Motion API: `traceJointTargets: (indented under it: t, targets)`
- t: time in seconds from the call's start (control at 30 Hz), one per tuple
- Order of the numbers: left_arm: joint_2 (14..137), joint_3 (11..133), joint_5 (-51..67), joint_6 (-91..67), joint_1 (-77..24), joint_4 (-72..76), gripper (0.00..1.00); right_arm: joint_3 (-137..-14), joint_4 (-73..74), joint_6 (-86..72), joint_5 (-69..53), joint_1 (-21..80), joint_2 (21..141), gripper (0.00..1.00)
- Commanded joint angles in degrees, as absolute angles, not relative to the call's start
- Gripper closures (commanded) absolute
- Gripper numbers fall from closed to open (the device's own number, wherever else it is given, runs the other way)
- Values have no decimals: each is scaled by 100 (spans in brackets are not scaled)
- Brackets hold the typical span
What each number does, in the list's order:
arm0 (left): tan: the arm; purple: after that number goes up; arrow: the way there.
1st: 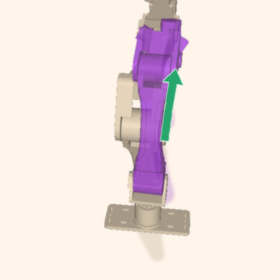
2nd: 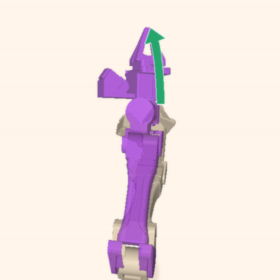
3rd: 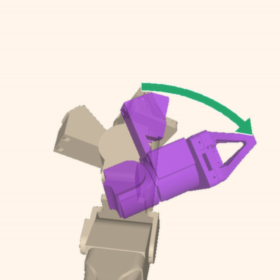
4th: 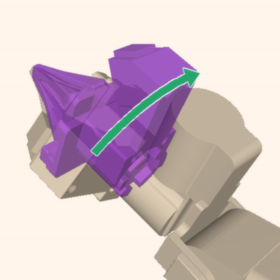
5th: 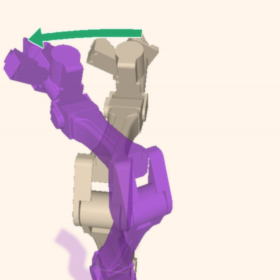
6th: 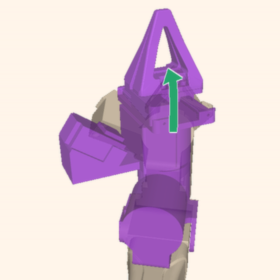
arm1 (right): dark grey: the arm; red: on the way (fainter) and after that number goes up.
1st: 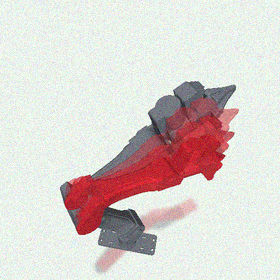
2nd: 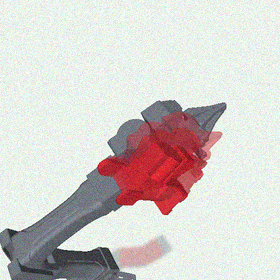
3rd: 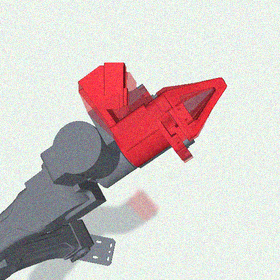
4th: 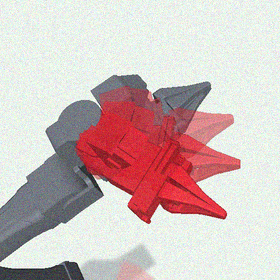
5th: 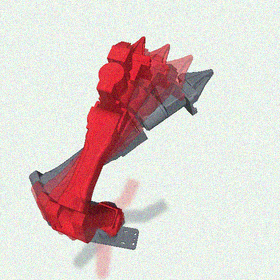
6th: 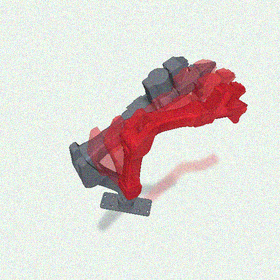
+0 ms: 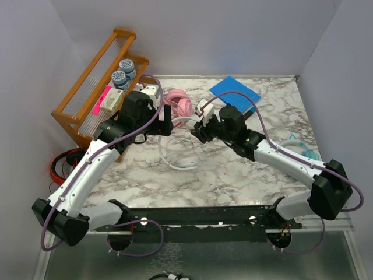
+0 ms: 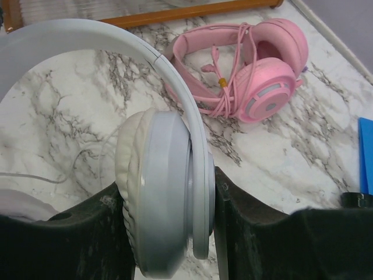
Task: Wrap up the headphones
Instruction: Wrap the headphones cable around the headphones.
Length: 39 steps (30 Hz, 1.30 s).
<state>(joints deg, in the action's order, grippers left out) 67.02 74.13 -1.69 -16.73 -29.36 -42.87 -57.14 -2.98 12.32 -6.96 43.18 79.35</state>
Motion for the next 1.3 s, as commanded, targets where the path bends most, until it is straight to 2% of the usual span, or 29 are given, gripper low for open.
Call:
traceJointTargets:
  t: [0.0,0.2,0.33,0.5,0.6,0.77,0.9,1.17,1.27]
  targets:
    - [6459,7476,-324,-1421,-2944,-4327,1,-6183,-215,986,-1247,4329,8073,71]
    - [5707,6731,-742,-2014,-2930,-3844,1,-6310,-333,777,-1242,4273,8244,72]
    - [6433,7035,-424,-2095,-2927,-4543,1,-6280,-483,721,-1213,4271,8220,72]
    - [6491,6811,-333,-2357,-2944,-4621,1,-6351,-487,699,-846,4263,8227,76]
    - [6502,6629,-536,-2408,-2944,-4610,7,-6486,-388,672,-806,4263,8325,76]
    - [6652,6467,-362,-2622,-2972,-4522,31,-6519,-446,666,-928,4263,8424,76]
    - [6753,6437,-894,-2677,-3015,-4577,51,-6502,-493,635,-1078,4264,8480,76]
    - [6893,6601,-1195,-2672,-3057,-4618,54,-6453,-526,624,-1223,4263,8523,76]
    - [6987,6665,-1145,-2588,-3082,-4652,63,-6460,-510,631,-1263,4263,8526,76]
